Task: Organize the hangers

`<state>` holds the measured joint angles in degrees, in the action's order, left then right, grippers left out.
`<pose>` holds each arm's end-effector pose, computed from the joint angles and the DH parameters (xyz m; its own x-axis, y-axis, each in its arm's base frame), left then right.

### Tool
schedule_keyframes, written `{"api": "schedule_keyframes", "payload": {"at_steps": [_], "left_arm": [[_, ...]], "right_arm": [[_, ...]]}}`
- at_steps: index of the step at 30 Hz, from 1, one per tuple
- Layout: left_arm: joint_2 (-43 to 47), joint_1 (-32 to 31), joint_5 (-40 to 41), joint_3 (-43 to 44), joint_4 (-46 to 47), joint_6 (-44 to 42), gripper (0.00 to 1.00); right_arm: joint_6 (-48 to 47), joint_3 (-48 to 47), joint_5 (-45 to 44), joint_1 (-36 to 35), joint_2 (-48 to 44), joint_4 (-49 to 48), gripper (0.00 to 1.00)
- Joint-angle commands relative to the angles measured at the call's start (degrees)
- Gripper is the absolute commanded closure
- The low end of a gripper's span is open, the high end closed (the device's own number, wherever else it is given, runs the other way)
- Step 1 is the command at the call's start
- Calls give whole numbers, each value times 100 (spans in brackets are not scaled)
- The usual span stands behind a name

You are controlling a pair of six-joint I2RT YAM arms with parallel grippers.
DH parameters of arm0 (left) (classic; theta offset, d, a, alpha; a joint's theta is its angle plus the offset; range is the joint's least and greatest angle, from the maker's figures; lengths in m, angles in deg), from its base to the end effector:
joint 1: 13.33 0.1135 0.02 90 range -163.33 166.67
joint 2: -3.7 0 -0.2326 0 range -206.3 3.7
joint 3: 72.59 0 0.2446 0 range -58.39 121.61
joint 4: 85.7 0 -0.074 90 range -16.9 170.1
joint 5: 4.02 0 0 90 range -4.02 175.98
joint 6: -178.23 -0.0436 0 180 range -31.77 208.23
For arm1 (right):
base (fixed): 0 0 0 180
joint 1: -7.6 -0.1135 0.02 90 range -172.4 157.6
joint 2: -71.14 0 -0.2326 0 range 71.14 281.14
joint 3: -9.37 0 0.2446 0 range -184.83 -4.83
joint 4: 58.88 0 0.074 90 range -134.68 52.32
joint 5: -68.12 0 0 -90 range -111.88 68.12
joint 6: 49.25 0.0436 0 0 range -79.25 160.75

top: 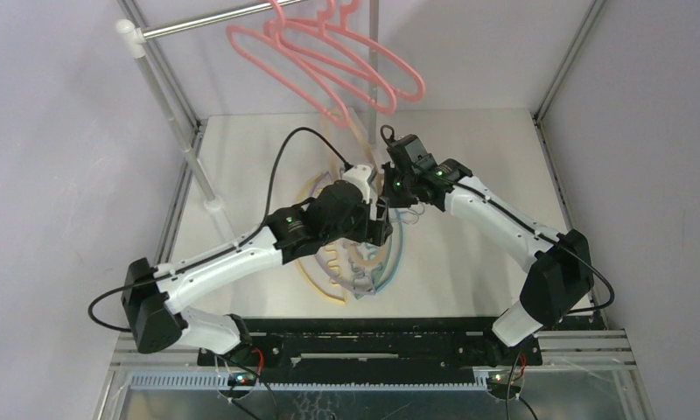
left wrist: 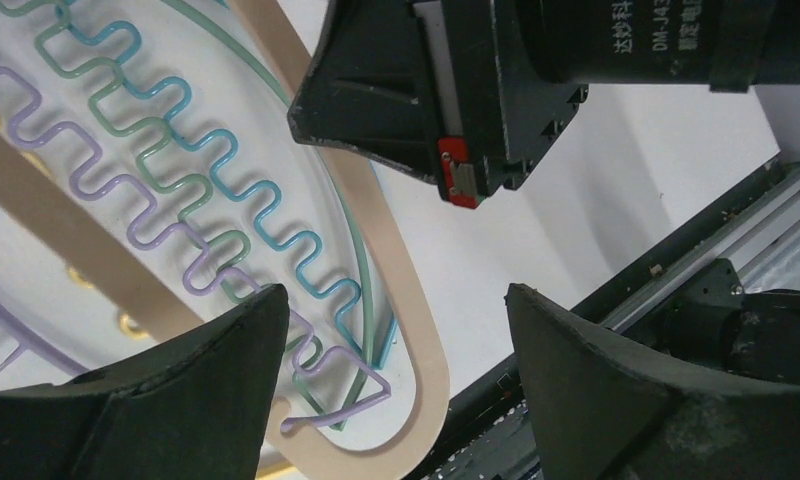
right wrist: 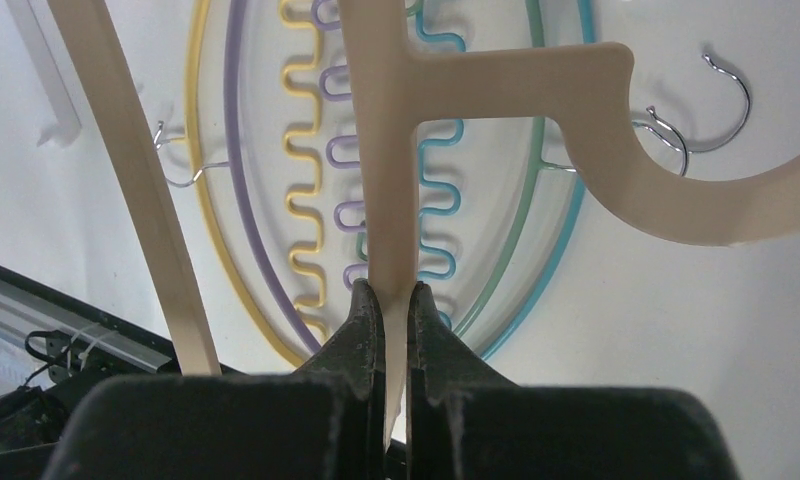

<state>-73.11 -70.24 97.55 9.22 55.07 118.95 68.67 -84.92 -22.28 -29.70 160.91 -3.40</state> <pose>0.1750 -0.2525 0.2956 -0.6371 0.0609 -0.7684 0.4709 0.8200 -0.3254 0.2682 0.2040 0.2740 -0.8280 -0.0422 -0.5591 -0.2430 0.9256 0.2901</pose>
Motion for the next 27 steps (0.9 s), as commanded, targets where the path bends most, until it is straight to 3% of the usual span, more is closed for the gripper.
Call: {"api": "schedule_keyframes", "payload": {"at_steps": [1, 13, 23, 27], "left_arm": [[-243, -98, -14, 418, 18, -211, 16], [-199, -136, 521, -112, 73, -135, 19], [-374, -350, 783, -35, 84, -215, 20], [-417, -362, 769, -103, 92, -211, 27]], "right_arm": [[-153, -191, -34, -41, -246, 9, 100], [2, -631, 303, -27, -610, 279, 100], [262, -1077, 587, -58, -852, 647, 100], [357, -1070, 661, -59, -949, 686, 100]]}}
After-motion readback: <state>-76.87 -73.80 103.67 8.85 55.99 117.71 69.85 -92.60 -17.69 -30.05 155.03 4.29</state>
